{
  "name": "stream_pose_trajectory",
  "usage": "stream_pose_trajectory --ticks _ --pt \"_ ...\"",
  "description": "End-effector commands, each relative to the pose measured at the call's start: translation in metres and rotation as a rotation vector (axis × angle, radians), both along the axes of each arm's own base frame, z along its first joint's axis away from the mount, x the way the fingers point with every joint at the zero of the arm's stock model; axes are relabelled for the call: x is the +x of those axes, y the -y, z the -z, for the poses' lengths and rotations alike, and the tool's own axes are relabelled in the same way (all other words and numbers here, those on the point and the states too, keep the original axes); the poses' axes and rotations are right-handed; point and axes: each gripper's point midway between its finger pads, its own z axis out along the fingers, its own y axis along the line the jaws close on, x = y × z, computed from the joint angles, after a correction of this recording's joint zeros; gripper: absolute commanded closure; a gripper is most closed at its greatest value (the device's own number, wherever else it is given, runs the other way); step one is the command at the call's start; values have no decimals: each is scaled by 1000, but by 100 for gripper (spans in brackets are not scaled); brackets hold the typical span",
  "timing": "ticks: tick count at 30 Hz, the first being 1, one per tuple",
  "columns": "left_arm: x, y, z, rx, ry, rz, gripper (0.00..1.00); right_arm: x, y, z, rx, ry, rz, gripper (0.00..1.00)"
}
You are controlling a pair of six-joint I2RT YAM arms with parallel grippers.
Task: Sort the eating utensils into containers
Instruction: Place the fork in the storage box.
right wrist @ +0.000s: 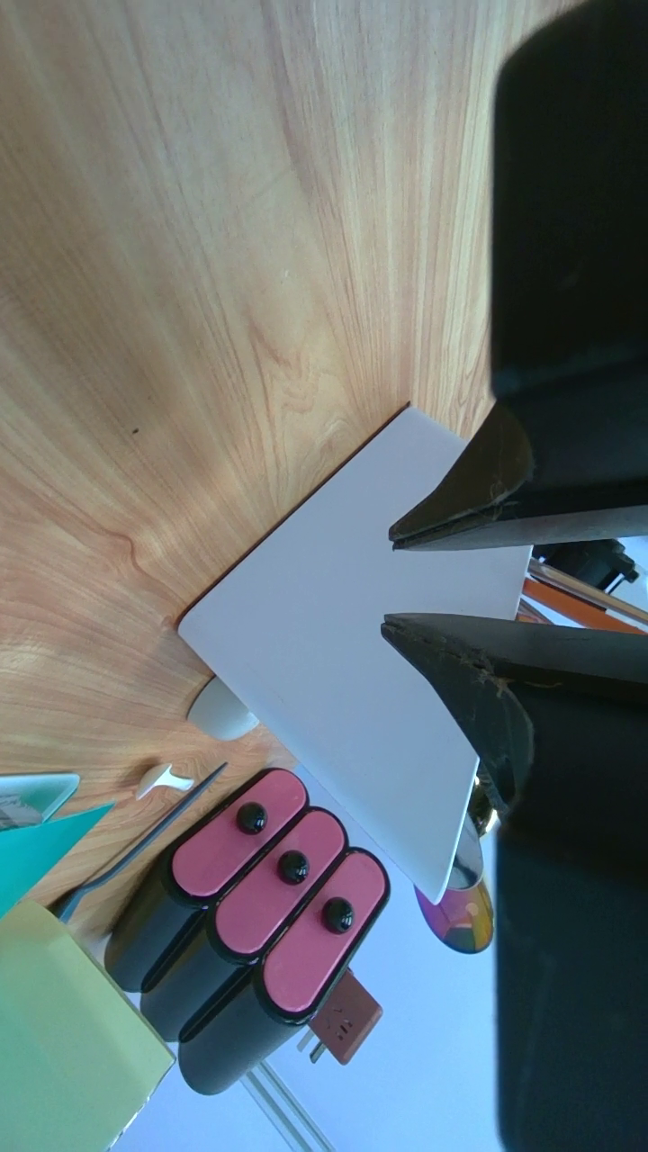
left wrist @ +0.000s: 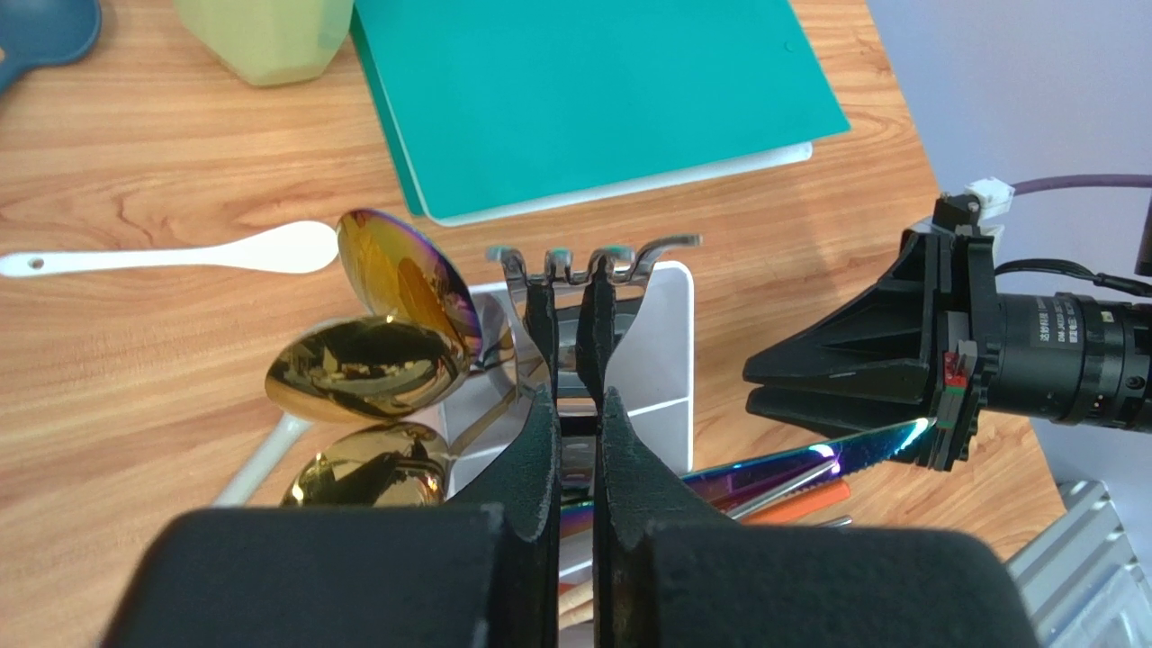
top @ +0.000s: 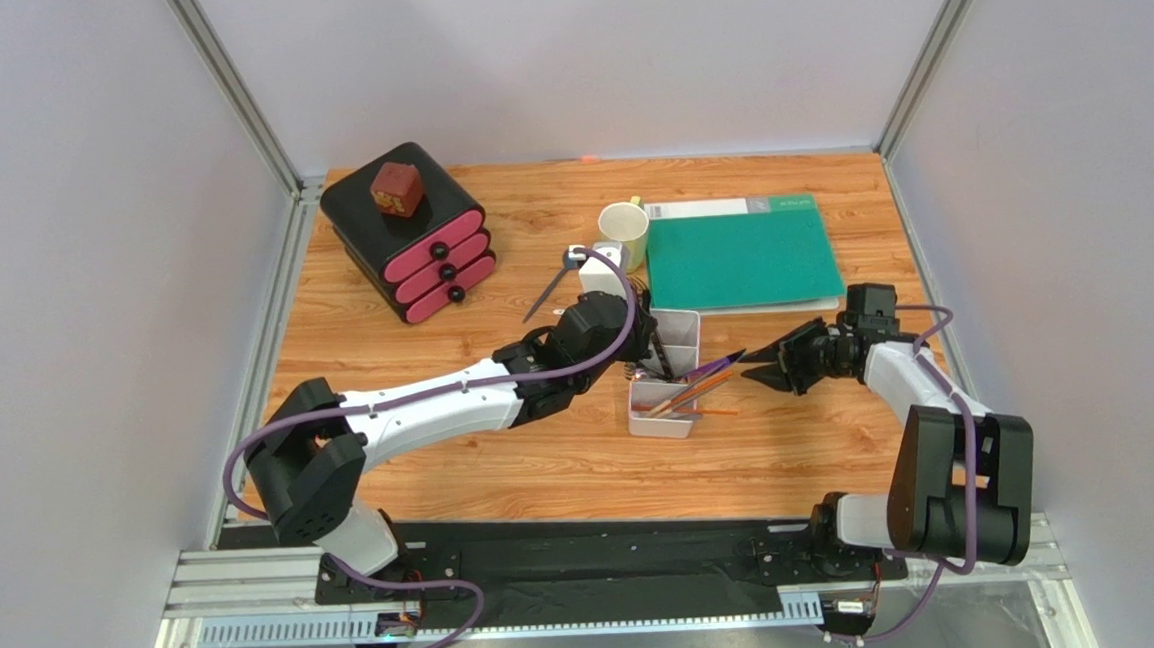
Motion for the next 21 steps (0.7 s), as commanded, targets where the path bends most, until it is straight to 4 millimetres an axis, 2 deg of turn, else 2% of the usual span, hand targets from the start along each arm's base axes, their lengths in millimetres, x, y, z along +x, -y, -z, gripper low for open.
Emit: stream_pose_trajectory --ticks 1,5,8,15,18,19,21 --pt "-8 -3 11 25 -53 -28 95 -3 -2 -2 -2 30 -4 72" --pt "-12 -6 22 54 -80 -23 91 -8 -3 3 0 19 -4 73" --pt "-17 -7 21 62 -81 -17 85 -8 -3 4 -2 17 -4 73" --pt "-32 -24 30 129 -124 -4 72 -11 -3 8 -1 7 -1 73" --pt "-38 -33 21 148 -109 1 72 -11 -3 9 0 5 3 73" --pt "-39 -37 9 131 -89 1 72 -11 -3 9 1 1 5 73" --pt "-41 -45 -1 129 -57 0 72 -11 -3 9 3 1 10 73"
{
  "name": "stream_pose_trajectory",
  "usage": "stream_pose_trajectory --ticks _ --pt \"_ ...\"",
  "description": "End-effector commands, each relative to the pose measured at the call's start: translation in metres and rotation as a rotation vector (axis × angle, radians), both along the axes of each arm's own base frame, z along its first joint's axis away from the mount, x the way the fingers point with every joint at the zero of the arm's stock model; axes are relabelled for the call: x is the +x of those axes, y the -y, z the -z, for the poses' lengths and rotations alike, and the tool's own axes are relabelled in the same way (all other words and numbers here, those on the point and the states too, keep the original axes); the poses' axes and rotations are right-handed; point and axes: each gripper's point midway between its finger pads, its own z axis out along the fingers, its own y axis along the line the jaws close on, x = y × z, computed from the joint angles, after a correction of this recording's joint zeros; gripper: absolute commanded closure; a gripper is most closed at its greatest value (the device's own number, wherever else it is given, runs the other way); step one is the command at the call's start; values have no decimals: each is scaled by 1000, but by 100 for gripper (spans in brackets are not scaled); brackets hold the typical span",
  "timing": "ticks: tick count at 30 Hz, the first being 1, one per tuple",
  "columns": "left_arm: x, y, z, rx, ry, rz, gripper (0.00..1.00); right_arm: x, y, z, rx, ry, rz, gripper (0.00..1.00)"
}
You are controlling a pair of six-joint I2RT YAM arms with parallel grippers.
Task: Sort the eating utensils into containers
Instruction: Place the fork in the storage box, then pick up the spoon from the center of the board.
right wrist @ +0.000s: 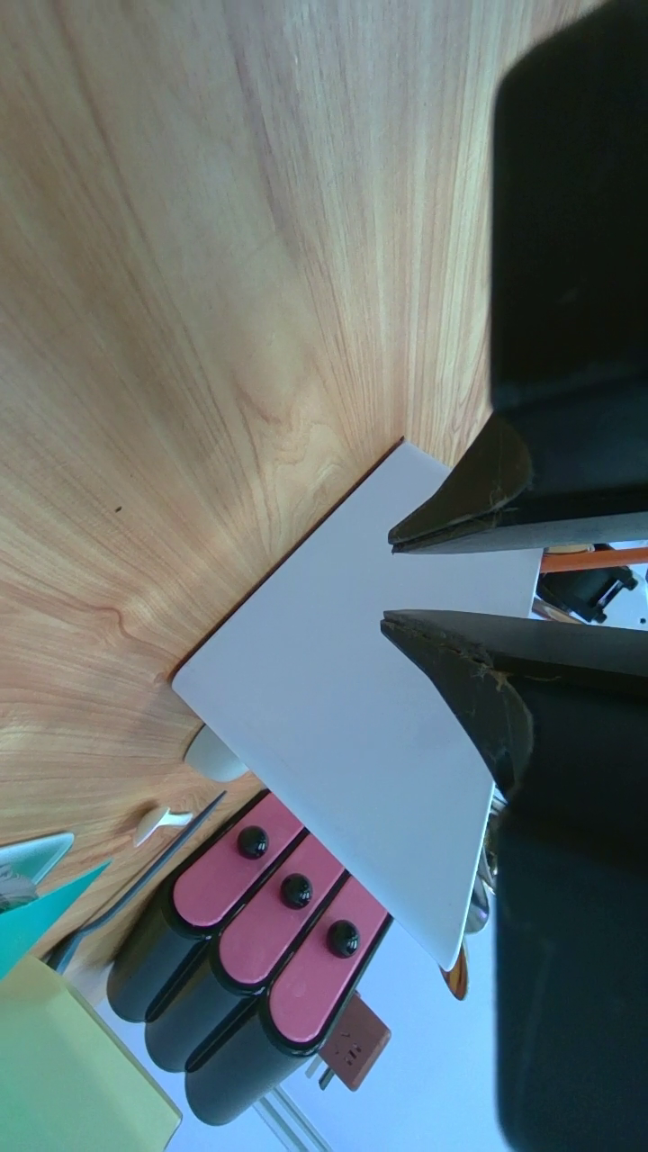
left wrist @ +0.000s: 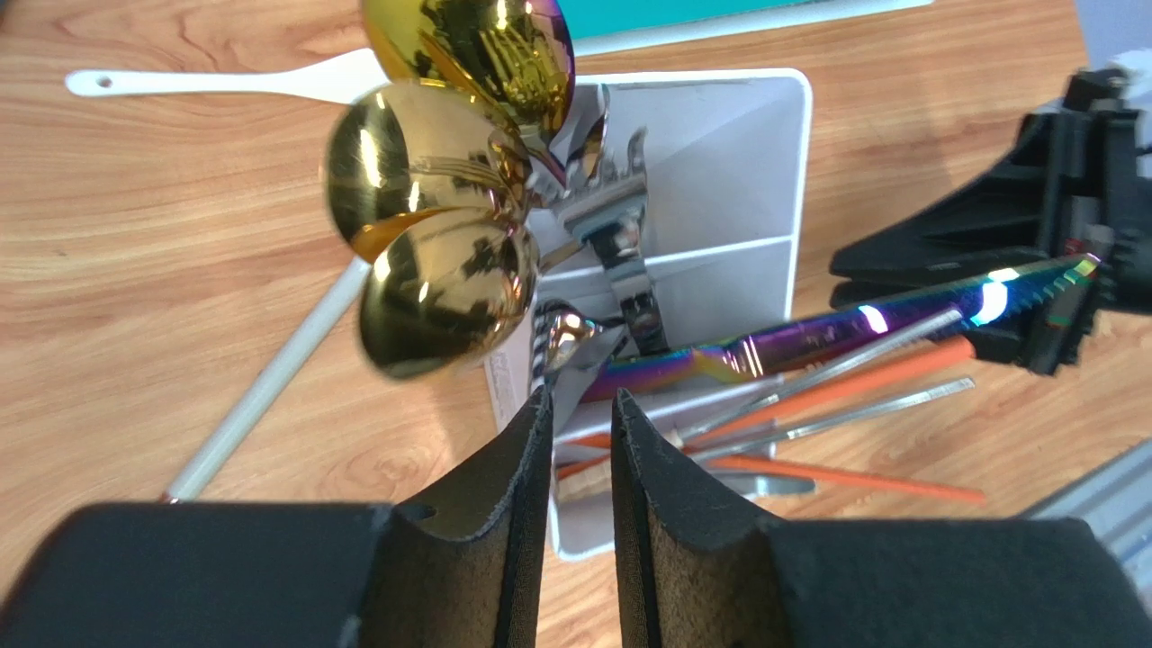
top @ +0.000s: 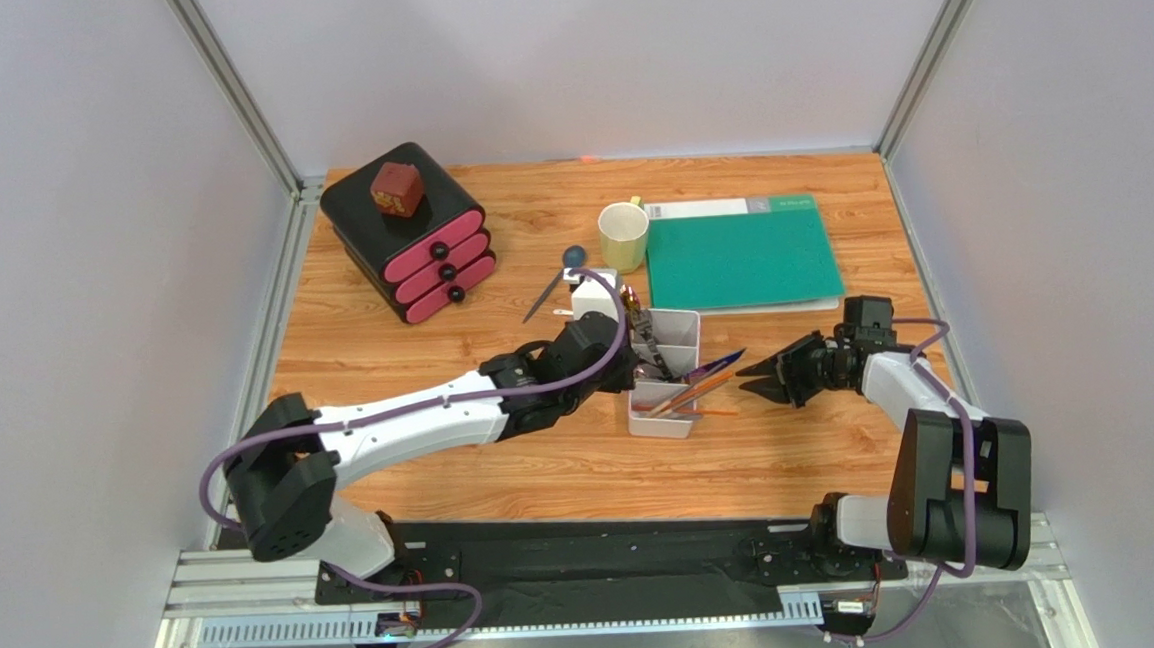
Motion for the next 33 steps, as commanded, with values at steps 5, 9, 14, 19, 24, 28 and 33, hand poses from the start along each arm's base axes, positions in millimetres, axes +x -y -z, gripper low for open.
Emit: stream_pose_trajectory --ticks 5,9,14,19,24,28,33 --pt "-2 -51 -91 -61 208 -67 70 4 0 -5 -1 33 18 73" --pt "10 -87 -123 53 305 -168 58 5 1 -6 -3 35 25 73" --pt "44 -122 -118 265 261 -205 51 6 2 -11 0 35 59 73" --pt "80 -139 -68 421 52 -155 49 7 4 -15 2 35 81 73" --pt "125 -132 -32 513 -48 -10 43 8 9 -14 2 23 113 73" --pt "160 -114 -12 481 -125 53 42 21 19 -18 13 4 168 73" --pt "185 -109 3 522 -149 93 40 45 25 -32 9 37 176 73"
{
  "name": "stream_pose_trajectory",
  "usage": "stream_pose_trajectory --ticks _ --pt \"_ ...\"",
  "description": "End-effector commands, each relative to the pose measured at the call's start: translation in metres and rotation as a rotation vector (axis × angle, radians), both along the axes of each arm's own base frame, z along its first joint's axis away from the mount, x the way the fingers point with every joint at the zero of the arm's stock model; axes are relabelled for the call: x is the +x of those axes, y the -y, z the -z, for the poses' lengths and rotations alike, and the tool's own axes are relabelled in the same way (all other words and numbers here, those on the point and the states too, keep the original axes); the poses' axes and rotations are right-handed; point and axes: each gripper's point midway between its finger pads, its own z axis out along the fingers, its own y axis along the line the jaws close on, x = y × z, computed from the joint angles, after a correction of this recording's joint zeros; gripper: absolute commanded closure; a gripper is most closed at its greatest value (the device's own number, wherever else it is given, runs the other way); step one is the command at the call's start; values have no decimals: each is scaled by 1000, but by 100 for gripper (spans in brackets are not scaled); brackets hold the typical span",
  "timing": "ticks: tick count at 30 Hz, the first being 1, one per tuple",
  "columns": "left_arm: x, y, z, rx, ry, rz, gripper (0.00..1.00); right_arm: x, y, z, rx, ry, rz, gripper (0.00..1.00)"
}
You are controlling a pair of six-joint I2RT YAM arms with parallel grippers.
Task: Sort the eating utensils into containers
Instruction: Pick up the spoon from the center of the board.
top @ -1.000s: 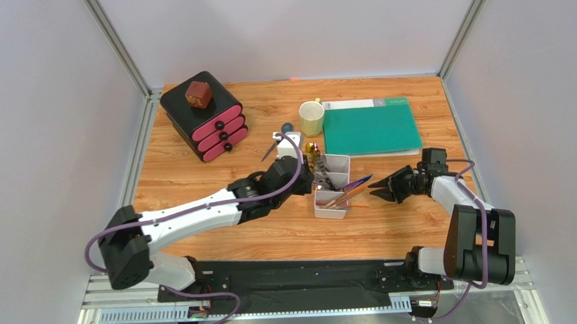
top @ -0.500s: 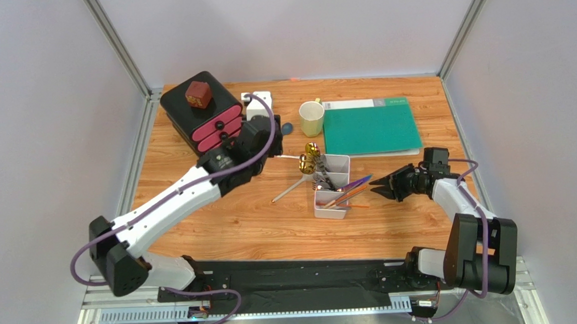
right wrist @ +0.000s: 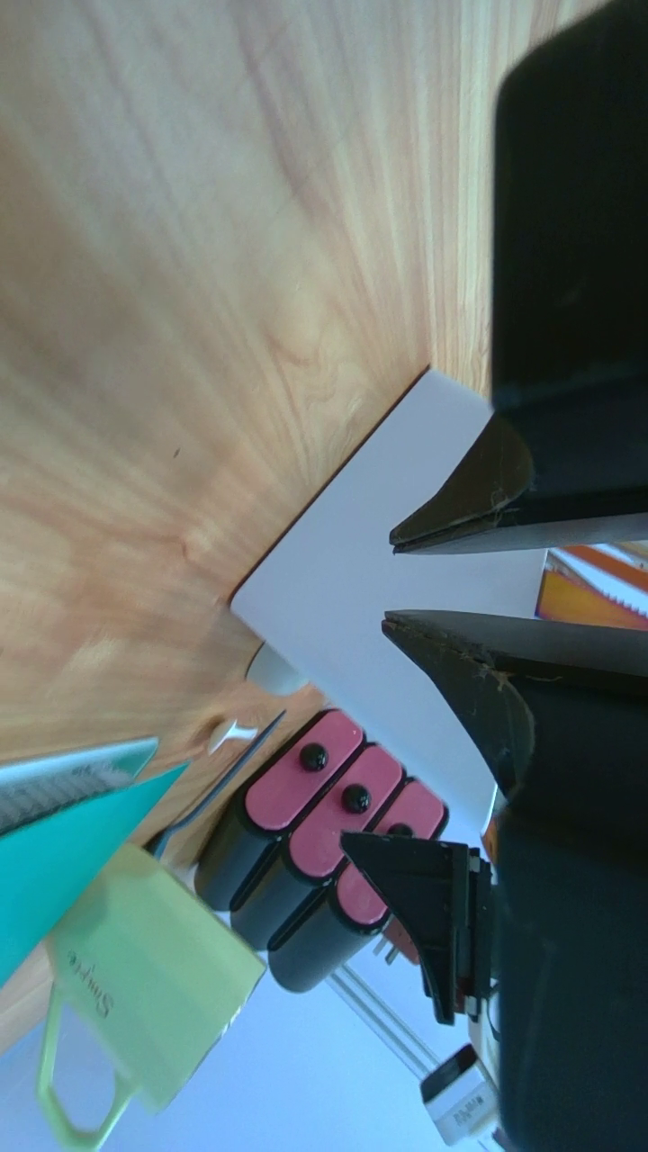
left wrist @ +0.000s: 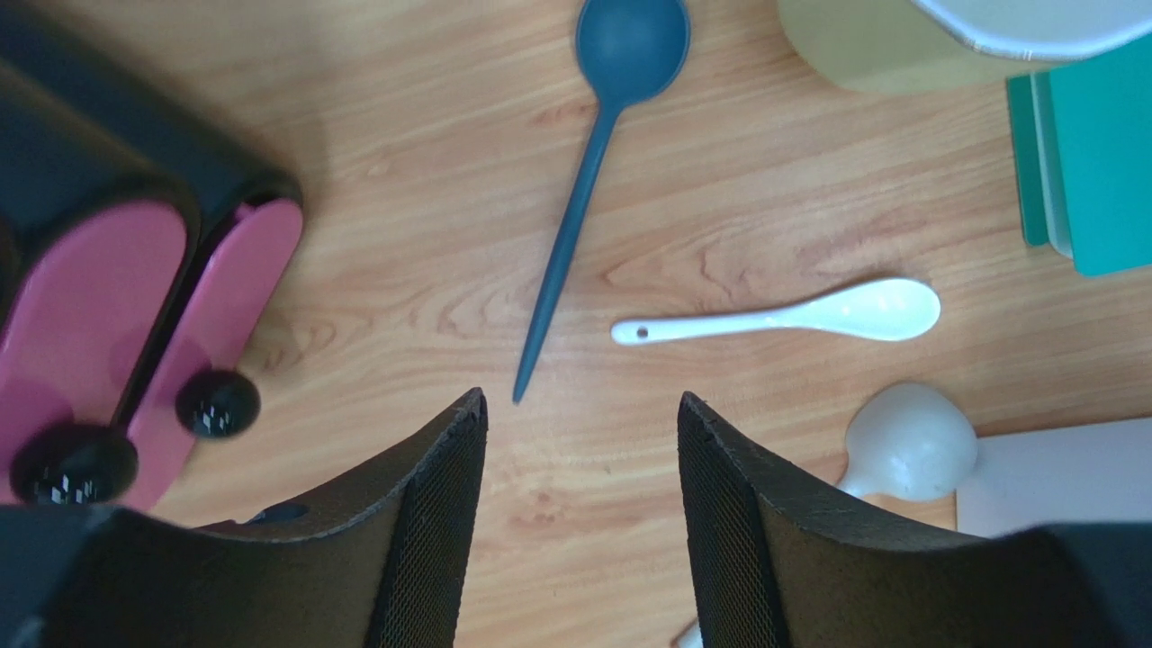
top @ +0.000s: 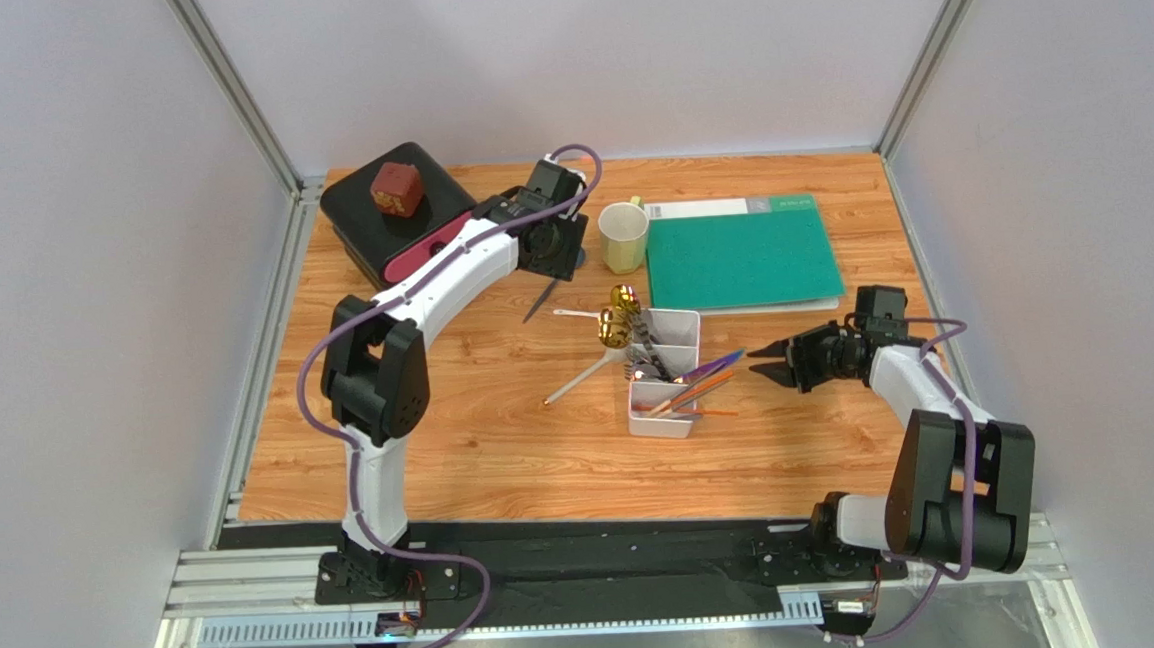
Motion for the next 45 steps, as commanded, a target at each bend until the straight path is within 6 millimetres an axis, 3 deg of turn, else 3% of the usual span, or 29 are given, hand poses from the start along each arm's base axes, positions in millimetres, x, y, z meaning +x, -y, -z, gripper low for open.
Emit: stream_pose_trajectory --ticks 1,11,15,23,39,43,45 --pt "17 6 -9 -20 -30 89 40 28 9 -21 -5 55 33 73" --pt "28 -9 46 -61 -180 69 40 24 10 0 10 -32 41 73" --pt "29 -2 65 -85 -233 73 40 28 10 2 17 -49 37 73" --pt "38 7 76 -102 -244 78 41 40 16 -7 -12 -40 30 73" --pt "62 21 99 -98 -268 83 41 41 17 -14 -26 -48 9 73" --pt "58 14 103 -72 -288 57 48 43 18 -15 -30 -45 3 73" --pt "51 11 109 -61 -313 56 59 42 17 -14 -28 -48 3 73"
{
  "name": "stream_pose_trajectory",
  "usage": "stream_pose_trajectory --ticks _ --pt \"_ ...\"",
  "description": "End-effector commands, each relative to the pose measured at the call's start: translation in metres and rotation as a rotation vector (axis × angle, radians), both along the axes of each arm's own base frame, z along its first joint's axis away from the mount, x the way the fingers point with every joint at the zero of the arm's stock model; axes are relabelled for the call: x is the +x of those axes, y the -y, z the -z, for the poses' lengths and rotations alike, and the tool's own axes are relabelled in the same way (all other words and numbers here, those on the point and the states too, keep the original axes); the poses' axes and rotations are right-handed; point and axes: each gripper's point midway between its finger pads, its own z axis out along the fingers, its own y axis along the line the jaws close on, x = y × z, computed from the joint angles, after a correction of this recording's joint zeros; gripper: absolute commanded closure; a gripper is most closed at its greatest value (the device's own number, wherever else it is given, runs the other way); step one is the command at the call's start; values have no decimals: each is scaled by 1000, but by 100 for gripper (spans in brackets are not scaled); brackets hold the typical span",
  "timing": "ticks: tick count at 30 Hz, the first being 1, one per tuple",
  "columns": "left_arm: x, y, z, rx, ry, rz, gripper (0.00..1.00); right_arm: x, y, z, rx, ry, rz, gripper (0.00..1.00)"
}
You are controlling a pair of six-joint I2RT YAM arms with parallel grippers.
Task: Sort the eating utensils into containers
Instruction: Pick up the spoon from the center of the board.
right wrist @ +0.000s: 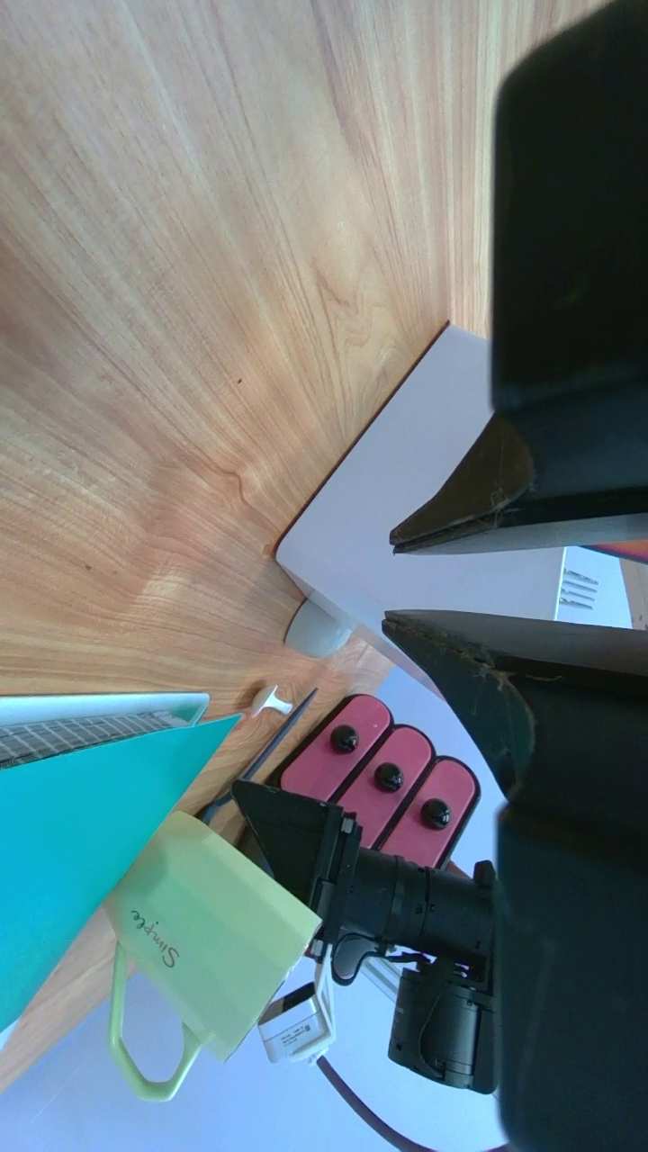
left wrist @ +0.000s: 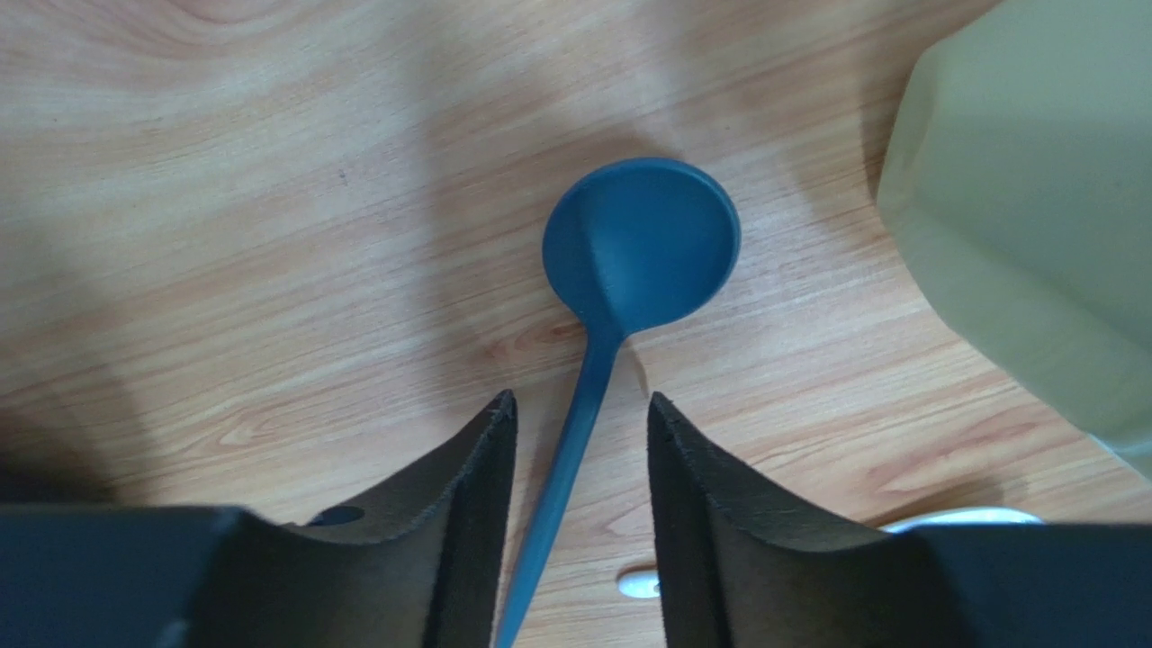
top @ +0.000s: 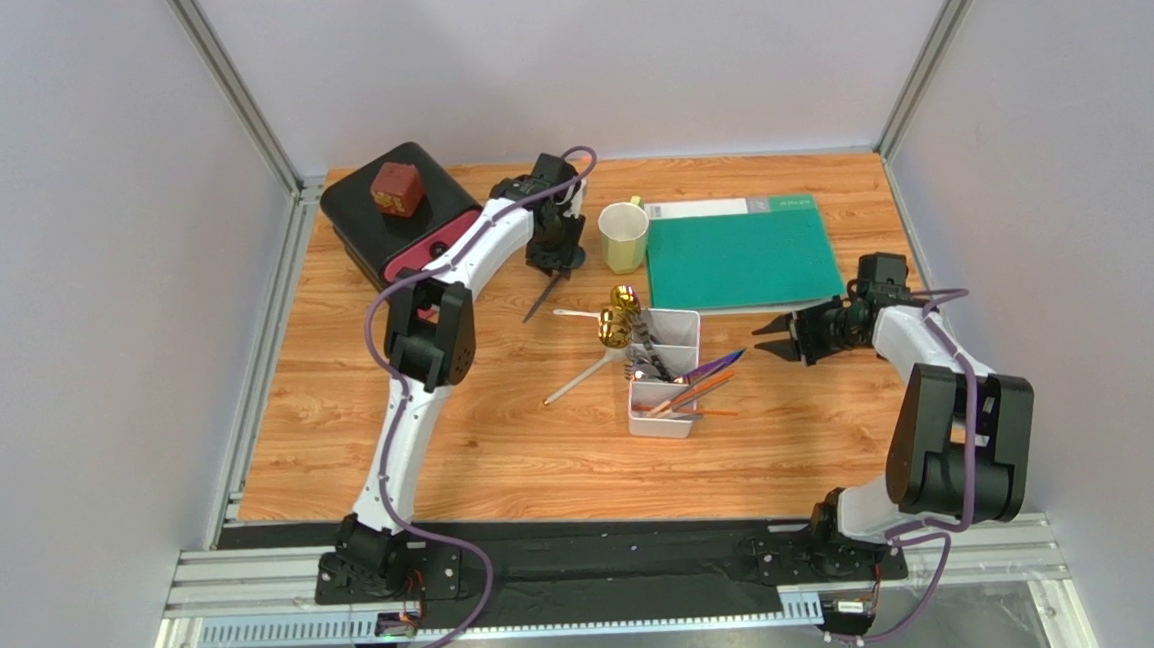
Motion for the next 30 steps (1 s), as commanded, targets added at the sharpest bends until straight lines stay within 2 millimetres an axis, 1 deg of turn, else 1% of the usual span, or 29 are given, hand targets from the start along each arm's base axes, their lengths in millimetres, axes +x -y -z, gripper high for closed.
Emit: stream_pose_trajectory --ticks 1,2,3,4,5,6,7,8,9,10,13,14,15,16,17,19,20,22,23,24,25,26,28,29,30 --pt "-19 -8 11 35 -76 4 64 5 2 -5 -4 12 -9 73" --pt "-22 -9 11 39 -85 1 76 4 2 -3 -3 7 -9 73" --pt "-30 -13 17 50 -113 2 81 3 1 -3 0 6 -10 73" --pt "-34 -13 18 49 -125 3 90 2 1 -2 0 8 -10 73" --pt "-37 -14 14 46 -128 2 95 2 1 -2 0 7 -11 73" --pt "-45 -17 20 53 -154 0 99 1 0 0 2 5 -12 73" --pt "-49 -18 19 50 -161 -2 100 1 -1 1 5 6 -14 73" --pt "-48 -16 9 33 -137 1 100 0 0 2 6 4 -11 73" --pt "-58 -19 15 34 -162 -1 100 0 -1 2 10 5 -14 73" --pt "-61 -19 12 24 -158 1 100 0 -2 1 11 11 -16 73" --pt "-69 -18 -2 -21 -131 -3 100 -1 -2 2 7 20 -19 73" --pt "-63 -12 -23 -66 -72 -1 100 -2 -2 4 8 15 -17 73" --pt "-71 -12 -21 -87 -80 3 100 -3 -3 6 11 18 -21 73" --pt "-70 -9 -28 -117 -59 -15 100 -8 -5 11 20 2 -20 73" --pt "-68 -7 -43 -151 -8 -23 100 -12 -7 14 33 -12 -21 73" --pt "-66 -6 -60 -175 27 -33 100 -17 -11 17 59 -16 -12 73" --pt "-64 -7 -76 -185 60 -37 100 -17 -11 16 59 -11 -6 73" --pt "-62 -11 -93 -183 106 -52 100 -17 -10 13 47 3 -5 73" --pt "-63 -14 -110 -194 140 -61 100 -16 -10 12 44 5 -7 73" --pt "-64 -16 -120 -207 159 -71 100 -16 -10 10 49 7 -9 73" --pt "-65 -16 -129 -233 174 -91 100 -16 -11 9 53 9 -12 73" --pt "-69 -18 -149 -276 223 -102 100 -16 -12 8 57 10 -11 73" --pt "-76 -15 -167 -359 243 -143 100 -17 -13 4 64 16 -11 74" --pt "-81 -14 -185 -414 281 -150 100 -17 -13 2 59 21 -16 74" --pt "-88 -10 -194 -462 280 -142 100 -20 -12 4 51 4 -16 74"
